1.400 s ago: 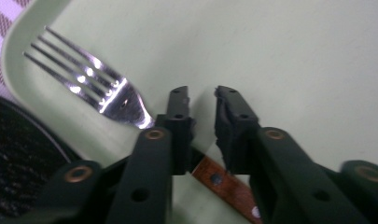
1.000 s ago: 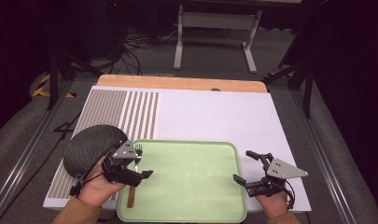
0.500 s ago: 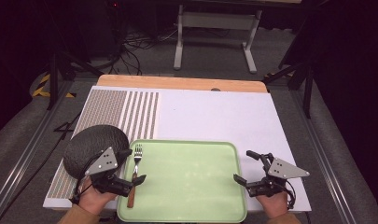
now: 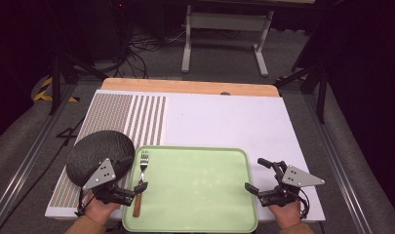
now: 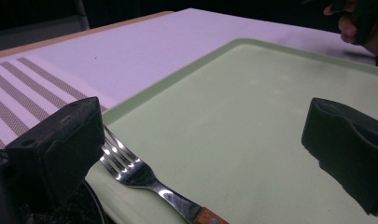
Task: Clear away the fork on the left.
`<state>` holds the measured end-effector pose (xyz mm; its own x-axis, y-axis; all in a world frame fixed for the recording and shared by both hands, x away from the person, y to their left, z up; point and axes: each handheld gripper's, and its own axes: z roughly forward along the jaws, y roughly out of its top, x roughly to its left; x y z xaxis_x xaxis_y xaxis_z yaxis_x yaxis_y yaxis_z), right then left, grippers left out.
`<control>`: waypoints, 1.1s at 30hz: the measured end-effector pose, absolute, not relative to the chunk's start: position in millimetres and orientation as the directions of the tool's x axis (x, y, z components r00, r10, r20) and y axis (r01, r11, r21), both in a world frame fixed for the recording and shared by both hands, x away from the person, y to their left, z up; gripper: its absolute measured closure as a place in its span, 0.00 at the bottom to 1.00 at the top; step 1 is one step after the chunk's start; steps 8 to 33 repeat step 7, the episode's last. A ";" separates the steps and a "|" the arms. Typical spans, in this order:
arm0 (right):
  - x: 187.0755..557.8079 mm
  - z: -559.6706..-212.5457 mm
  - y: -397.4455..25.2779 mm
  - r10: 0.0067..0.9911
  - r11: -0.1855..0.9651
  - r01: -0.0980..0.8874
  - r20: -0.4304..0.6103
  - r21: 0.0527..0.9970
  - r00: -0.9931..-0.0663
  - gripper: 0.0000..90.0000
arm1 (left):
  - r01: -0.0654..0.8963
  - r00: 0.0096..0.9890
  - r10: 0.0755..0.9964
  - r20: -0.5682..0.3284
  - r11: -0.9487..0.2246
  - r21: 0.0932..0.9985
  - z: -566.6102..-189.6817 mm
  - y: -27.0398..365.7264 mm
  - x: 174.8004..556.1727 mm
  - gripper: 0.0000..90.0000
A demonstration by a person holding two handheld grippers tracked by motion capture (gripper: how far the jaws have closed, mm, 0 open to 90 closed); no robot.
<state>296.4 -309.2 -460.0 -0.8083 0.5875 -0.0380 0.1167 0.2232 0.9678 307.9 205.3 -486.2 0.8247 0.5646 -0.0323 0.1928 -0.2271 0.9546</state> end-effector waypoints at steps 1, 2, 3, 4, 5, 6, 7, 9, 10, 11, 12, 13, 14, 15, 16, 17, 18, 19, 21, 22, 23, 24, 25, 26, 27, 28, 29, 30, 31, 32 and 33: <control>296.6 -460.1 -309.5 0.585 0.221 0.117 -0.036 0.968 -0.810 0.07 | 0.193 0.823 0.567 -0.031 -0.229 0.954 -486.2 205.2 308.2 0.00; 296.5 -460.0 -309.8 0.587 0.216 0.120 -0.031 0.969 -0.809 0.07 | 0.194 0.824 0.566 -0.036 -0.221 0.956 -486.4 205.0 307.9 0.00; 296.5 -460.0 -309.8 0.587 0.216 0.120 -0.031 0.969 -0.809 0.07 | 0.189 0.825 0.565 -0.030 -0.225 0.956 -486.1 205.4 308.0 0.00; 296.6 -460.0 -309.9 0.587 0.215 0.120 -0.030 0.969 -0.809 0.07 | 0.195 0.820 0.571 -0.032 -0.227 0.954 -486.2 205.1 307.7 0.00; 296.6 -460.2 -310.2 0.587 0.213 0.124 -0.026 0.969 -0.809 0.07 | 0.198 0.818 0.574 -0.034 -0.225 0.954 -486.4 205.0 307.8 0.00; 296.9 -460.4 -310.5 0.588 0.213 0.127 -0.023 0.969 -0.808 0.07 | 0.200 0.818 0.574 -0.038 -0.222 0.954 -486.6 205.1 307.9 0.00; 297.2 -460.6 -310.7 0.587 0.211 0.129 -0.020 0.969 -0.809 0.07 | 0.212 0.816 0.576 -0.050 -0.217 0.953 -486.7 204.9 307.8 0.00; 297.2 -460.6 -310.7 0.587 0.211 0.129 -0.020 0.969 -0.809 0.07 | 0.212 0.816 0.576 -0.050 -0.217 0.953 -486.7 204.9 307.8 0.00; 297.2 -460.6 -310.7 0.587 0.211 0.129 -0.020 0.969 -0.809 0.07 | 0.212 0.816 0.576 -0.050 -0.217 0.953 -486.7 204.9 307.8 0.00; 297.2 -460.6 -310.7 0.587 0.211 0.129 -0.020 0.969 -0.809 0.07 | 0.212 0.816 0.576 -0.050 -0.217 0.953 -486.7 204.9 307.8 0.00; 297.2 -460.6 -310.7 0.587 0.211 0.129 -0.020 0.969 -0.809 0.07 | 0.212 0.816 0.576 -0.050 -0.217 0.953 -486.7 204.9 307.8 0.00; 297.2 -460.6 -310.7 0.587 0.211 0.129 -0.020 0.969 -0.809 0.07 | 0.212 0.816 0.576 -0.050 -0.217 0.953 -486.7 204.9 307.8 0.00; 297.2 -460.6 -310.7 0.587 0.211 0.129 -0.020 0.969 -0.809 0.07 | 0.212 0.816 0.576 -0.050 -0.217 0.953 -486.7 204.9 307.8 0.00; 297.2 -460.6 -310.7 0.587 0.211 0.129 -0.020 0.969 -0.809 0.07 | 0.212 0.816 0.576 -0.050 -0.217 0.953 -486.7 204.9 307.8 0.00; 297.2 -460.6 -310.7 0.587 0.211 0.129 -0.020 0.969 -0.809 0.07 | 0.212 0.816 0.576 -0.050 -0.217 0.953 -486.7 204.9 307.8 0.00; 297.2 -460.6 -310.7 0.587 0.211 0.129 -0.020 0.969 -0.809 0.07 | 0.212 0.816 0.576 -0.050 -0.217 0.953 -486.7 204.9 307.8 0.00; 297.2 -460.6 -310.7 0.587 0.211 0.129 -0.020 0.969 -0.809 0.07 | 0.212 0.816 0.576 -0.050 -0.217 0.953 -486.7 204.9 307.8 0.00; 297.2 -460.6 -310.7 0.587 0.211 0.129 -0.020 0.969 -0.809 0.07 | 0.212 0.816 0.576 -0.050 -0.217 0.953 -486.7 204.9 307.8 0.00; 297.2 -460.6 -310.7 0.587 0.211 0.129 -0.020 0.969 -0.809 0.07 | 0.212 0.816 0.576 -0.050 -0.217 0.953 -486.7 204.9 307.8 0.00; 297.2 -460.6 -310.7 0.587 0.211 0.129 -0.020 0.969 -0.809 0.07 | 0.212 0.816 0.576 -0.050 -0.217 0.953 -486.7 204.9 307.8 0.00; 297.2 -460.6 -310.7 0.587 0.211 0.129 -0.020 0.969 -0.809 0.07 | 0.212 0.816 0.576 -0.050 -0.217 0.953 -486.7 204.9 307.8 0.00; 297.2 -460.6 -310.7 0.587 0.211 0.129 -0.020 0.969 -0.809 0.07 | 0.212 0.816 0.576 -0.050 -0.217 0.953 -486.7 204.9 307.8 0.00; 297.2 -460.6 -310.7 0.587 0.211 0.129 -0.020 0.969 -0.809 0.07 | 0.212 0.816 0.576 -0.050 -0.217 0.953 -486.7 204.9 307.8 0.00; 297.2 -460.6 -310.7 0.587 0.211 0.129 -0.020 0.969 -0.809 0.07 | 0.212 0.816 0.576 -0.050 -0.217 0.953 -486.7 204.9 307.8 0.00; 297.2 -460.6 -310.7 0.587 0.211 0.129 -0.020 0.969 -0.809 0.07 | 0.212 0.816 0.576 -0.050 -0.217 0.953 -486.7 204.9 307.8 0.00; 297.2 -460.6 -310.7 0.587 0.211 0.129 -0.020 0.969 -0.809 0.07 | 0.212 0.816 0.576 -0.050 -0.217 0.953 -486.7 204.9 307.8 0.00; 297.2 -460.6 -310.7 0.587 0.211 0.129 -0.020 0.969 -0.809 0.07 | 0.212 0.816 0.576 -0.050 -0.217 0.953 -486.7 204.9 307.8 0.00; 297.2 -460.6 -310.7 0.587 0.211 0.129 -0.020 0.969 -0.809 0.07 | 0.212 0.816 0.576 -0.050 -0.217 0.953 -486.7 204.9 307.8 0.00; 297.2 -460.6 -310.7 0.587 0.211 0.129 -0.020 0.969 -0.809 0.07 | 0.212 0.816 0.576 -0.050 -0.217 0.953 -486.7 204.9 307.8 0.00; 297.2 -460.6 -310.7 0.587 0.211 0.129 -0.020 0.969 -0.809 0.07 | 0.212 0.816 0.576 -0.050 -0.217 0.953 -486.7 204.9 307.8 0.00; 297.2 -460.6 -310.7 0.587 0.211 0.129 -0.020 0.969 -0.809 0.07 | 0.212 0.816 0.576 -0.050 -0.217 0.953 -486.7 204.9 307.8 0.00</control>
